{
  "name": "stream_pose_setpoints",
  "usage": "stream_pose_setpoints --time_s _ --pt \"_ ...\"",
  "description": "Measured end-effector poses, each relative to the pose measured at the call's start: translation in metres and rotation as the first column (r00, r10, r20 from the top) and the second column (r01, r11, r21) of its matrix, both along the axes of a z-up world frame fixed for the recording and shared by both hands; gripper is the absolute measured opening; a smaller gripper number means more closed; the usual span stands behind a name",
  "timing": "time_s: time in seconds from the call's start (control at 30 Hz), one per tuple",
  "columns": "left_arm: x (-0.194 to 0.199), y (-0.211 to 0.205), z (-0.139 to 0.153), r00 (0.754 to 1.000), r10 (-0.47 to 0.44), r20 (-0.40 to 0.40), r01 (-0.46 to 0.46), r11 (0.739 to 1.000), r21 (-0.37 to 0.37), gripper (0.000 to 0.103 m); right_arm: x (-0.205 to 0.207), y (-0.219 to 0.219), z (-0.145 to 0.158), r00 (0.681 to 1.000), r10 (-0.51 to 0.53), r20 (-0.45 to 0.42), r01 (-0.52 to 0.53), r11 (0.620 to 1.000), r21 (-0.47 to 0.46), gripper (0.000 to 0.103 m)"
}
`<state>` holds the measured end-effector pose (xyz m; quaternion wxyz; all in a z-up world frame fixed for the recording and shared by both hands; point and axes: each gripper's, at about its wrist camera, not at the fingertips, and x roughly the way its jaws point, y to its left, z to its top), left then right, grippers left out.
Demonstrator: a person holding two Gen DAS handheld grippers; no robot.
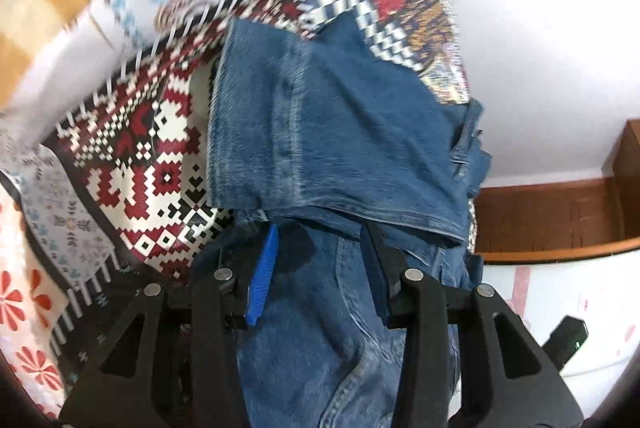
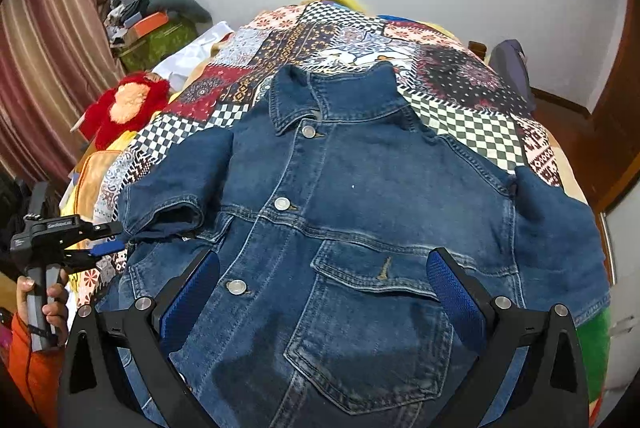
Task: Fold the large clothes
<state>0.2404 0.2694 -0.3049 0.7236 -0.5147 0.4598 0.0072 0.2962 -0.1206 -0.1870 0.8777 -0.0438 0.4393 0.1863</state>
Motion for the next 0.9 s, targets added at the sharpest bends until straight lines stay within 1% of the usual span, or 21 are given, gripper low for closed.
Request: stream_pose_setpoints --time_s 0.03,0.1,0.17,0.23,0.33,0.37,0.4,0.43,0.5,0.53,0.57,0.6,0.63,0.67,0.73,0.8,0.83,0.9 --pt "0.003 0.0 -0.004 1.0 0.005 -0.011 -0.005 1.0 -0.009 0.041 0.001 0.001 0.0 1.0 0.003 0.0 -0.003 1.0 -0.002 0.103" --pt "0.009 0.002 -0.013 0.999 0.026 -0.028 -0.027 0.998 -0.059 0.045 0.002 0.002 -0.001 1.0 0.011 -0.002 -0.011 1.0 -0.006 0.103" --pt "0.014 0.005 -0.019 0.998 0.053 -0.038 -0.056 0.993 -0.101 0.045 0.004 0.003 -0.004 1.0 0.016 -0.013 -0.016 1.0 -0.009 0.103" --pt "0.015 0.006 -0.017 0.996 0.08 -0.044 -0.084 0.989 -0.122 0.045 0.008 0.002 -0.008 1.0 0.008 -0.026 -0.009 1.0 -0.014 0.103" --pt "0.008 0.007 -0.004 0.997 0.078 -0.02 -0.079 0.994 -0.082 0.045 0.014 0.0 -0.015 0.999 -0.003 -0.045 0.003 1.0 -0.01 0.103" --pt "0.003 0.007 0.002 0.997 0.077 -0.014 -0.077 0.996 -0.053 0.045 0.016 -0.001 -0.017 0.999 -0.007 -0.052 0.006 1.0 -0.006 0.103" --pt "-0.004 0.009 0.006 0.997 0.08 -0.014 -0.081 0.996 -0.024 0.05 0.017 -0.001 -0.019 0.998 -0.009 -0.057 0.009 1.0 -0.004 0.103" --pt "-0.01 0.012 0.012 0.996 0.091 -0.017 -0.091 0.996 0.014 0.053 0.019 0.0 -0.021 0.998 -0.011 -0.061 0.011 1.0 -0.002 0.103" --pt "-0.016 0.02 0.016 0.993 0.119 -0.012 -0.119 0.992 0.052 0.062 0.022 0.002 -0.024 0.997 -0.01 -0.071 0.011 1.0 0.004 0.103" --pt "-0.017 0.024 0.015 0.991 0.132 -0.015 -0.131 0.989 0.061 0.064 0.023 0.003 -0.025 0.997 -0.009 -0.075 0.009 1.0 0.007 0.103" --pt "-0.017 0.028 0.011 0.989 0.145 -0.035 -0.142 0.988 0.06 0.067 0.024 0.005 -0.027 0.997 -0.005 -0.078 0.006 1.0 0.009 0.103" --pt "-0.017 0.033 0.002 0.987 0.151 -0.054 -0.149 0.988 0.045 0.067 0.025 0.007 -0.027 0.997 0.0 -0.078 0.001 1.0 0.011 0.103" --pt "-0.015 0.036 -0.005 0.985 0.158 -0.069 -0.158 0.987 0.009 0.067 0.025 0.009 -0.028 0.997 0.005 -0.076 -0.005 1.0 0.01 0.103" --pt "-0.012 0.038 -0.015 0.984 0.163 -0.077 -0.167 0.985 -0.048 0.067 0.025 0.011 -0.029 0.997 0.012 -0.073 -0.012 1.0 0.005 0.103" --pt "-0.005 0.039 -0.027 0.983 0.163 -0.089 -0.173 0.978 -0.114 0.067 0.024 0.015 -0.029 0.998 0.02 -0.059 -0.021 1.0 -0.011 0.103" --pt "0.006 0.038 -0.029 0.983 0.162 -0.09 -0.171 0.98 -0.103 0.067 0.023 0.016 -0.029 0.999 0.027 -0.047 -0.029 0.999 -0.03 0.103" --pt "0.013 0.037 -0.028 0.984 0.158 -0.085 -0.165 0.983 -0.081 0.067 0.022 0.016 -0.029 0.998 0.029 -0.047 -0.031 0.999 -0.034 0.103" --pt "0.027 0.036 -0.021 0.985 0.155 -0.079 -0.157 0.988 -0.012 0.067 0.023 0.014 -0.03 0.998 0.028 -0.054 -0.03 0.999 -0.038 0.103"
